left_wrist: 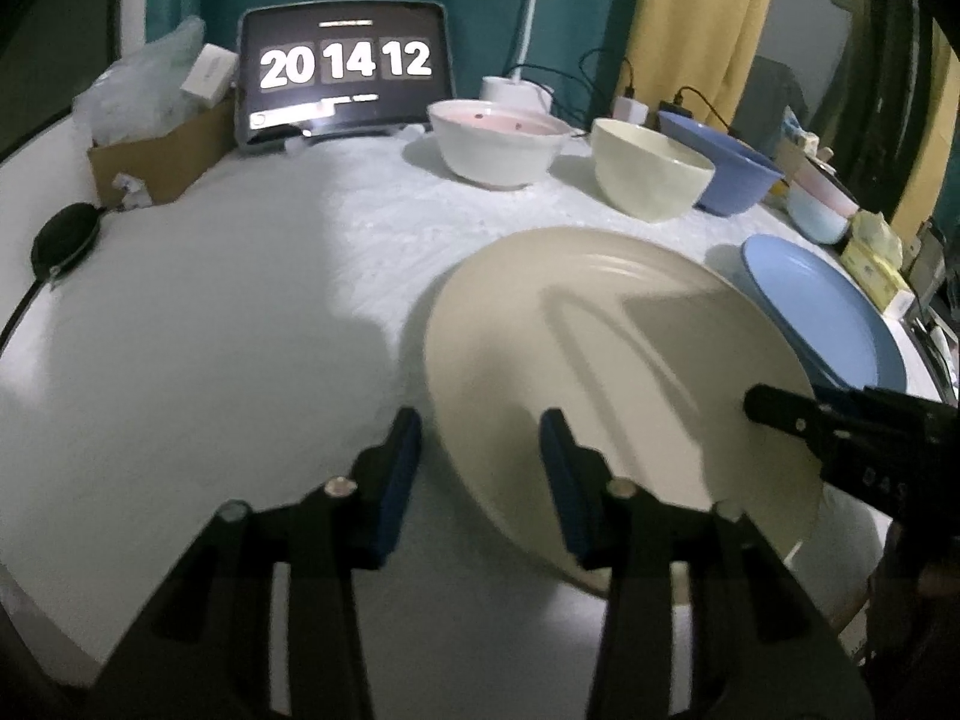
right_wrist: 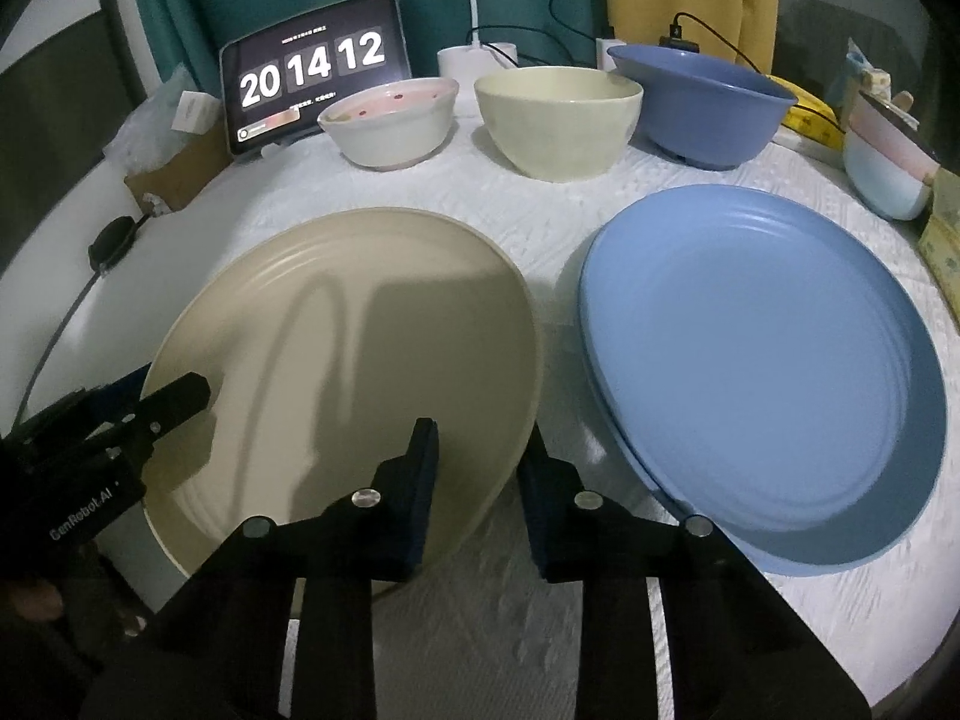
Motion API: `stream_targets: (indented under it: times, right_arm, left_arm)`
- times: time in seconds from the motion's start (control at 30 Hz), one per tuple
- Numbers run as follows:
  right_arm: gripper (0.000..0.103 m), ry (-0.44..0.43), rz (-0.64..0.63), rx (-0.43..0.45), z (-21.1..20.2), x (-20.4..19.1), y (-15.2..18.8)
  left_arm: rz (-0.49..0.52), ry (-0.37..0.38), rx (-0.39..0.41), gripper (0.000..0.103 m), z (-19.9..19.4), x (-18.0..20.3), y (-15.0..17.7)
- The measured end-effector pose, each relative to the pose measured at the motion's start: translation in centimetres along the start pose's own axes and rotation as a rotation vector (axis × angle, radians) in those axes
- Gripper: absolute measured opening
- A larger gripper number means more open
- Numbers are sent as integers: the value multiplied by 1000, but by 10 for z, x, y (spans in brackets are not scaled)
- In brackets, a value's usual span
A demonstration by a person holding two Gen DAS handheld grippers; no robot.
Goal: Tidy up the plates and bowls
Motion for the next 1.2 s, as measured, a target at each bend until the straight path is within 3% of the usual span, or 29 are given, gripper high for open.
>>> stream_targets:
  times: [0.17,0.63,1.2]
  right_arm:
    - [26,1,-11,8,-1,-1,-2]
    - [26,-16,-30,58,-20,-3,-15]
    - [26,-12,23,103,-33,30,-26]
  left_arm:
    - [-8,-8,-9,30,0,-3,-1]
    - [12,-32,27,30,-18,2,-12]
    - [61,-15,48,30,-20,37,-32]
Point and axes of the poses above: each gripper's, at about its wrist camera, not at the fingertips, and z roughly the way its jaws point, x to its right, y to its underside, the point moved 4 cm from there along z, roughly the way its jaws point, and after that the axes turned 14 degrees about y, right-handed, at the moved point
